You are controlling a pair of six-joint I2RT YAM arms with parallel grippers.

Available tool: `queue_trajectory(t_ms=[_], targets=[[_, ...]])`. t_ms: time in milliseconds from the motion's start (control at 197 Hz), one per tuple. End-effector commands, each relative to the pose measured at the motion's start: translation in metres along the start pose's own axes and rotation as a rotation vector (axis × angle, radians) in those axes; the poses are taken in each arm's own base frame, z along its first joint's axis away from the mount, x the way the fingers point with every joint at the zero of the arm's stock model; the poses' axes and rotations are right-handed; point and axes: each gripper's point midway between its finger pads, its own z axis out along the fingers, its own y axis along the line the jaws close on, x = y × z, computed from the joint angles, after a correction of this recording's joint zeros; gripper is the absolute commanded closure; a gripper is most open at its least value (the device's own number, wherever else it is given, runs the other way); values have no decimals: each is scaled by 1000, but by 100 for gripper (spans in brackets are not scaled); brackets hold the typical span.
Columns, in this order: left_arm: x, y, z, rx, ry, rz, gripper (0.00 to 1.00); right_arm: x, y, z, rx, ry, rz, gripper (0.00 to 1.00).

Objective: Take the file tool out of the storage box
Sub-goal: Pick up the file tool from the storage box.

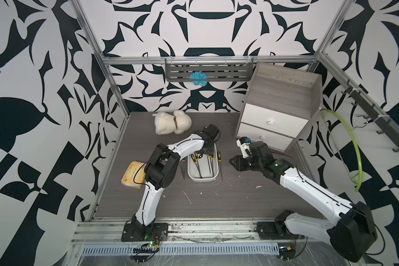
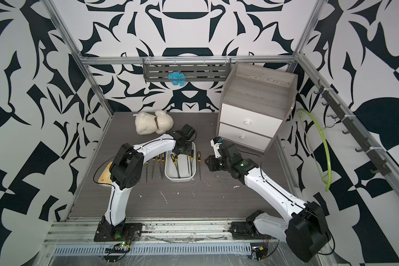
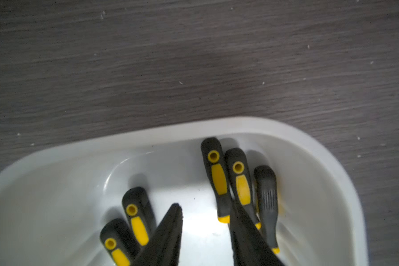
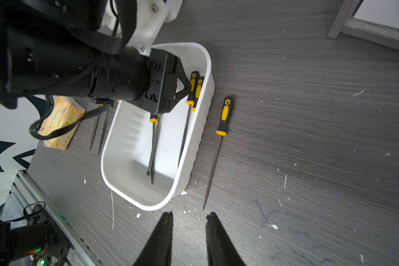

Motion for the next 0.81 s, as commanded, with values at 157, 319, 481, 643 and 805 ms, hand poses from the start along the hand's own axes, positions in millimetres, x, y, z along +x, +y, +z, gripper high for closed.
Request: queue_trajectory(t_ms=[157,319,481,643,805], targets=[[6,-6,22,9,60,8,71,-8,5,-4,-21,-39,-4,70],[6,3,24,-8,47,0,70,-7,5,-2,-22,-31,-2,70],[10,9,29,-32,47,1,75,-7,4,0,-17,-27,1,70],[13,13,27,-42,39,-6,85,-6,4,2,-17,-21,3,70],[16,15,31,-59,55,-4,81,-5,3,4,-17,-12,5,70]])
